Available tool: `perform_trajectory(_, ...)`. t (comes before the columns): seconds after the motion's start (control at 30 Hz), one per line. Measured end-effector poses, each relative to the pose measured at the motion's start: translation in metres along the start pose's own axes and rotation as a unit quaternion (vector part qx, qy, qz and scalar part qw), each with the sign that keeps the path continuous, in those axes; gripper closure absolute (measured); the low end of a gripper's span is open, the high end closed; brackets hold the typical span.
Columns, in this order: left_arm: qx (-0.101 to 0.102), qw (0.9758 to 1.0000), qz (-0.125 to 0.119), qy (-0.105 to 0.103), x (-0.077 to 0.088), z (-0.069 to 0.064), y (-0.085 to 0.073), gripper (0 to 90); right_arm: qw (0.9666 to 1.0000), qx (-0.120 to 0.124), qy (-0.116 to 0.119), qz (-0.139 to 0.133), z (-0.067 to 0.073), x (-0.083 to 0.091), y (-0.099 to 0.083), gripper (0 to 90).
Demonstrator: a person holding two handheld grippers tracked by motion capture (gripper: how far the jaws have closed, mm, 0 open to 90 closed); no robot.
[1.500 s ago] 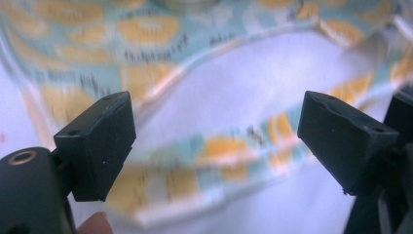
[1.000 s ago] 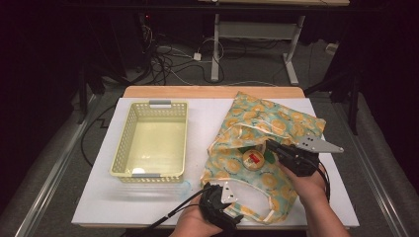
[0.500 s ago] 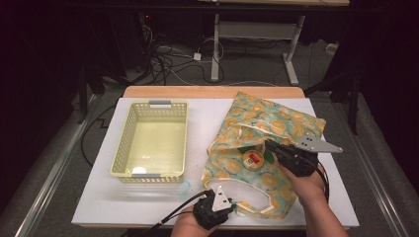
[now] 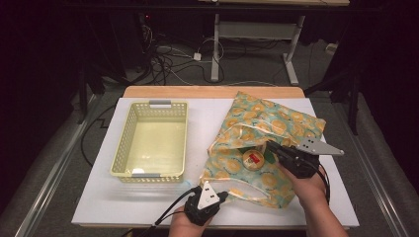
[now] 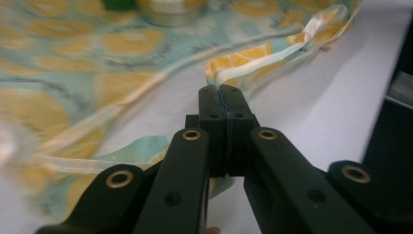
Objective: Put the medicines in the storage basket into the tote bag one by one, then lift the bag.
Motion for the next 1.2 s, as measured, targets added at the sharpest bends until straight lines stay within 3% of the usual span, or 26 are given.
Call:
perform_trajectory(0.07,0.015,0.9996,-0.020,0.015,0.004,0.009,0.004,87.3,1.0000,0.001,0.000,0.000,0.000,0.001,-0.001,90.0)
perform_trajectory(0.27,0.011,0.9962,-0.075,0.042,0.014,0.022,0.022,87.3,1.0000,0.003,-0.001,-0.002,0.002,0.004,0.000,90.0)
perform_trajectory(0.5,0.020,0.9948,-0.085,0.053,0.020,0.029,0.023,87.3,1.0000,0.002,-0.002,-0.008,0.002,0.004,0.003,90.0)
perform_trajectory(0.6,0.018,0.9927,-0.101,0.064,0.024,0.032,0.030,87.3,1.0000,-0.002,-0.001,-0.005,-0.001,0.000,-0.001,90.0)
perform_trajectory(0.73,0.013,0.9871,-0.141,0.075,0.024,0.030,0.043,87.2,1.0000,0.003,0.000,0.000,0.000,-0.004,-0.004,90.0)
perform_trajectory(0.9,-0.020,0.9821,-0.170,0.078,0.019,0.022,0.059,87.2,0.9999,0.002,0.000,-0.013,0.003,-0.001,0.002,90.0)
perform_trajectory(1.2,-0.012,0.9696,-0.230,0.082,0.011,0.023,0.095,87.2,0.9992,0.003,-0.007,-0.038,0.003,0.001,0.011,90.0)
Point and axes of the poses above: each handheld gripper's, and its own axes: x roughly backward along the jaws, y roughly out of its top, z roughly to its left, the point moved 7 cm from there along -x, roughly forward along the jaws, and after that the axes turned 15 degrees about -z, right-handed, at the moved point
